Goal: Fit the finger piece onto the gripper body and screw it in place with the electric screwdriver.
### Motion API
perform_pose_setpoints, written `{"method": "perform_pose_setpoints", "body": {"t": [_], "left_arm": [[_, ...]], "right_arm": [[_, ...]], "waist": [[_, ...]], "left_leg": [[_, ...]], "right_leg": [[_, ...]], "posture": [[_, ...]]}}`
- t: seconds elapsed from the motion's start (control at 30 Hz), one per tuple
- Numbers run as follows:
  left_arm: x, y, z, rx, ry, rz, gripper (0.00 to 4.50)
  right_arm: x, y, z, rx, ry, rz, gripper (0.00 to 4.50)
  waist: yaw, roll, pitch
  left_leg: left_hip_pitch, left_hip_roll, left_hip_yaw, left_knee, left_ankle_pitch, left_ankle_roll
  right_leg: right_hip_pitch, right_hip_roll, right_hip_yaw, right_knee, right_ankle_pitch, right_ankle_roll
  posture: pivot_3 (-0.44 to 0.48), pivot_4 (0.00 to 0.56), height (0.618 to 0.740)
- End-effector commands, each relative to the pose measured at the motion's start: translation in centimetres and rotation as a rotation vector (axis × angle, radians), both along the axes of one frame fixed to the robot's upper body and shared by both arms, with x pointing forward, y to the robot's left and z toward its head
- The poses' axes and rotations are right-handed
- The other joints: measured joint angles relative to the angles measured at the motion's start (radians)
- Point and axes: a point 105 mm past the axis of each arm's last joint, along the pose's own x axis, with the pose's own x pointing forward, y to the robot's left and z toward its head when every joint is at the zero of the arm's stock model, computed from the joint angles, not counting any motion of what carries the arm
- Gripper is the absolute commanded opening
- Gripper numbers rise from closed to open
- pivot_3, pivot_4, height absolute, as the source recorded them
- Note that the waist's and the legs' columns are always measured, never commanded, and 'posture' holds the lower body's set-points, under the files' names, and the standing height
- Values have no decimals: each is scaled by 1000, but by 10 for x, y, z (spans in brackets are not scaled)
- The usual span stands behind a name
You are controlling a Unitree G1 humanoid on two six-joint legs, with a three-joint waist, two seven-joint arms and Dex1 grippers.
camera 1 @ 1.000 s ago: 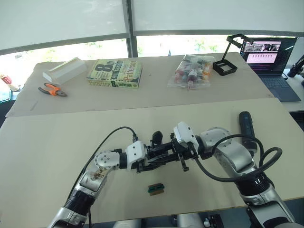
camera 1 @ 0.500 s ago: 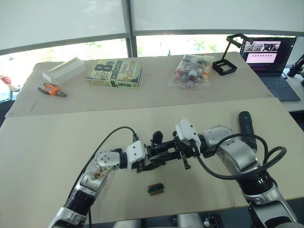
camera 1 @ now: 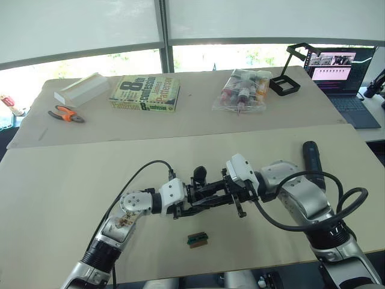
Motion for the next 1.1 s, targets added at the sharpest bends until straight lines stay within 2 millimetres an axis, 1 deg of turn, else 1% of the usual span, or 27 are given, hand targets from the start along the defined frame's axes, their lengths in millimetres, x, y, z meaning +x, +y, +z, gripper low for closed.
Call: {"method": "perform_pose_setpoints", "body": {"t": [0.03,0.43,0.67,0.93,1.1], "left_arm": [[2,-6,10,-18,-39,-6,2354],[2,-8,10,-23,-42,-7,2354],[2,-9,10,-24,-43,-7,2354],[2,-10,10,-26,-45,-8,2354],[2,-10,10,-25,-47,-7,2354]], "right_arm": [[5,-8,-6,-19,15,-31,354],[3,-3,-11,-15,28,-42,354],[5,3,-3,13,35,-52,354],[7,1,-5,-10,30,-64,354],[6,-3,-12,-52,26,-68,354]], "waist": [[0,0,0],[1,0,0],[0,0,0],[1,0,0],[2,0,0]], "left_leg": [[0,0,0,0,0,0],[0,0,0,0,0,0],[1,0,0,0,0,0],[0,0,0,0,0,0],[0,0,0,0,0,0]], "right_leg": [[0,0,0,0,0,0],[0,0,0,0,0,0],[1,0,0,0,0,0],[1,0,0,0,0,0],[1,0,0,0,0,0]], "posture": [[0,150,740],[0,150,740],[0,150,740],[0,150,740],[0,150,740]]}}
